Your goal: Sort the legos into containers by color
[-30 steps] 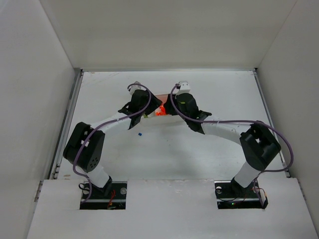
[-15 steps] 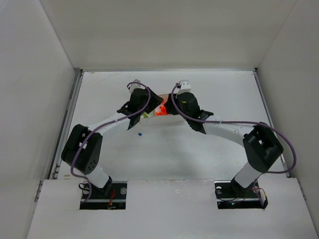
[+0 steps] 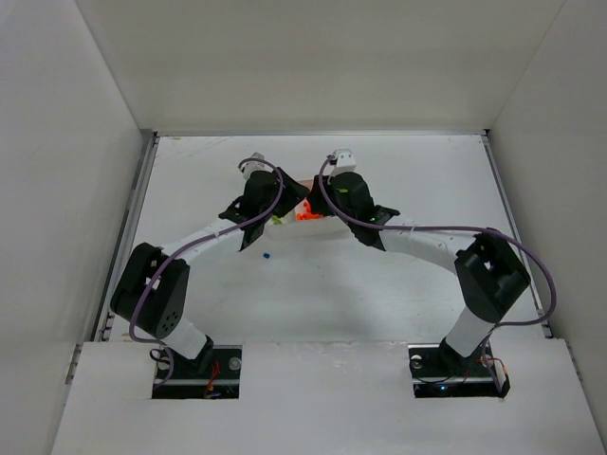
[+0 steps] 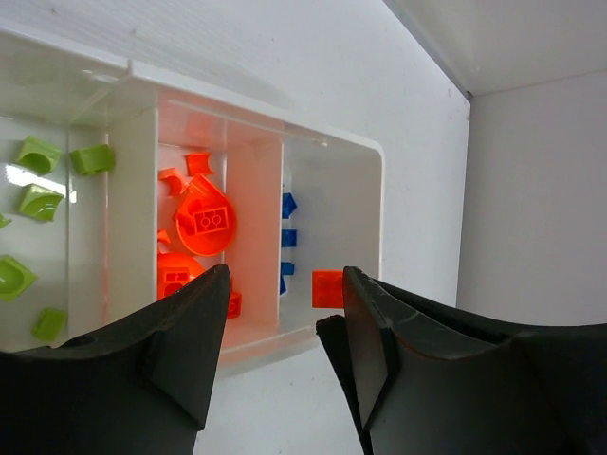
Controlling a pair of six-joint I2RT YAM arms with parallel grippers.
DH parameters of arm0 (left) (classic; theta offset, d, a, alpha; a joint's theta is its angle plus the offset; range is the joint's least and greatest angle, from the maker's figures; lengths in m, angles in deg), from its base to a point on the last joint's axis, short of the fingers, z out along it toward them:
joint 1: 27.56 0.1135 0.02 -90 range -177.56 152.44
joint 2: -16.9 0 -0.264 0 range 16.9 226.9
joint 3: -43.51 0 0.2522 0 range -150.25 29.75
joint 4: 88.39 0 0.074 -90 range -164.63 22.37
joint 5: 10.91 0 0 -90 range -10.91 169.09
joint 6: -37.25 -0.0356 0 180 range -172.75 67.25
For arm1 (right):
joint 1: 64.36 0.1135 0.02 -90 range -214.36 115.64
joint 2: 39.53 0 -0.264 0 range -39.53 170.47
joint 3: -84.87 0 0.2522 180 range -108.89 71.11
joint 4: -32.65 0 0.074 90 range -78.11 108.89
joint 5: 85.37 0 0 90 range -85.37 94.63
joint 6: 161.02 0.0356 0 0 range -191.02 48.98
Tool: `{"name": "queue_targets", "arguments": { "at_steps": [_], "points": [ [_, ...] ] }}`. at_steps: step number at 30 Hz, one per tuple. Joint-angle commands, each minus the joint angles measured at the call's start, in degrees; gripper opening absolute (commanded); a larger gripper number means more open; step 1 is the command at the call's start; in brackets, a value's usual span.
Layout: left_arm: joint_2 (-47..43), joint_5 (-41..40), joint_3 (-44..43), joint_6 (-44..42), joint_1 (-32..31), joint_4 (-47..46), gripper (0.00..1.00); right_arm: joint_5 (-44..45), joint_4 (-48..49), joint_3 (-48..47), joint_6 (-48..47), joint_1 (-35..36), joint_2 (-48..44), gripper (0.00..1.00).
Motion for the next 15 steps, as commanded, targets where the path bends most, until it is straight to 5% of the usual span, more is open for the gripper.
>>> {"name": "queue_targets", "arguments": {
  "at_steps": [1,15],
  "points": [
    [-2.73,0.04,0.43,0.52,0.12,-1.67,0.48,-0.68,1.02,-3.14,-0.30,0.50,1.73,0.50],
    [-1.32,0.05,0.61,-0.44,1.78,-0.79,0.47,-1.47,0.05,-5.77,-0.38,-2.23,6.30,0.50]
  ]
}}
